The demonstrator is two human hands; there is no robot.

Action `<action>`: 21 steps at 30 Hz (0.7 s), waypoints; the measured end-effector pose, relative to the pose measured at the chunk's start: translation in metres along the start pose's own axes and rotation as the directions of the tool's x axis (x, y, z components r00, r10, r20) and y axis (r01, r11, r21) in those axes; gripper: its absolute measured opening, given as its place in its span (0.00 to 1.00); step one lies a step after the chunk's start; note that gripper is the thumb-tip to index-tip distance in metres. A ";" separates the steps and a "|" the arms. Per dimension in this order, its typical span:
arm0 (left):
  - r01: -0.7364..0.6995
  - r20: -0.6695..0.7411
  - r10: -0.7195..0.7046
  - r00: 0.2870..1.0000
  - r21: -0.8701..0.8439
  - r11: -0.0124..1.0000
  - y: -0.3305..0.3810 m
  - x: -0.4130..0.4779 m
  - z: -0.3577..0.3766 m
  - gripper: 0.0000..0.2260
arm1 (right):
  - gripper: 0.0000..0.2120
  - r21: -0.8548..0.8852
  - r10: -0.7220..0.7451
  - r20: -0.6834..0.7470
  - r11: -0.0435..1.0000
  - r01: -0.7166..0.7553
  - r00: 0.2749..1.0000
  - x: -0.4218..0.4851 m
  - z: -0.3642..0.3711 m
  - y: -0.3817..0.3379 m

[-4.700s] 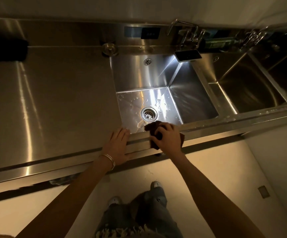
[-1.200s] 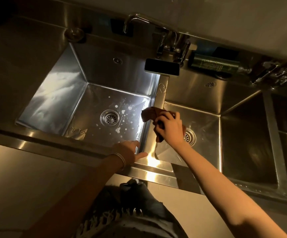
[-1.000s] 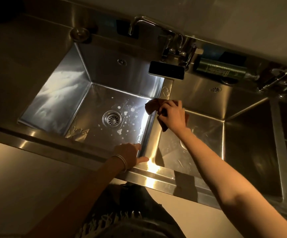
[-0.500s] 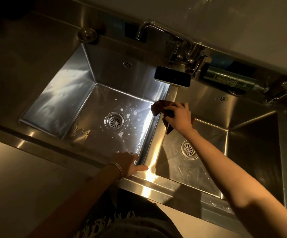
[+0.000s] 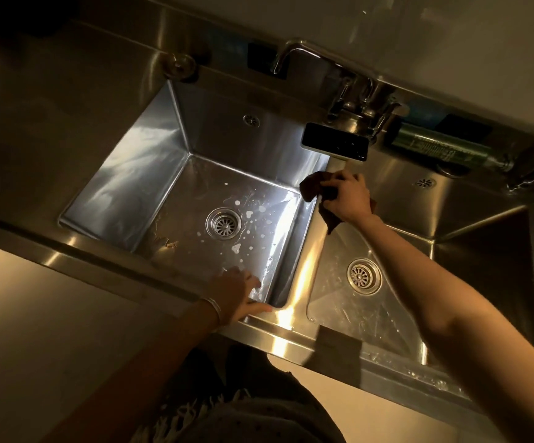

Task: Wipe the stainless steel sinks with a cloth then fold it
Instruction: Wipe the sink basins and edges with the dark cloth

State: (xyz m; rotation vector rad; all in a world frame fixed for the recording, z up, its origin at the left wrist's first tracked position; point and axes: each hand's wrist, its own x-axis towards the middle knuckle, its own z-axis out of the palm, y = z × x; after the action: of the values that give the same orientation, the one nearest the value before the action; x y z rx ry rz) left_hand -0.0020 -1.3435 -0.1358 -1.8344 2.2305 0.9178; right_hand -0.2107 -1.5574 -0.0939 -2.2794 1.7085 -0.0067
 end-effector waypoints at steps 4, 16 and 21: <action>0.014 0.019 -0.016 1.000 0.080 0.997 -0.034 -0.011 -0.014 0.24 | 0.22 0.042 -0.032 -0.007 0.999 0.032 0.999 -0.052 0.016 -0.009; -0.088 -0.053 0.104 0.993 0.254 0.963 -0.095 -0.045 -0.033 0.25 | 0.21 0.062 -0.133 0.100 0.990 0.127 0.986 -0.227 0.053 -0.054; -0.091 -0.191 0.118 0.975 0.144 0.985 -0.159 -0.070 -0.044 0.36 | 0.19 -0.025 -0.088 0.045 0.996 0.089 0.995 -0.226 0.059 -0.084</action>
State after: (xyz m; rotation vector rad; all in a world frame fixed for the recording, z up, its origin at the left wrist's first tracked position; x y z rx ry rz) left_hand 0.1756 -1.3196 -0.1284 -1.8366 2.4600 0.6037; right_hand -0.1879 -1.3106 -0.0922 -2.3553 1.5946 0.0480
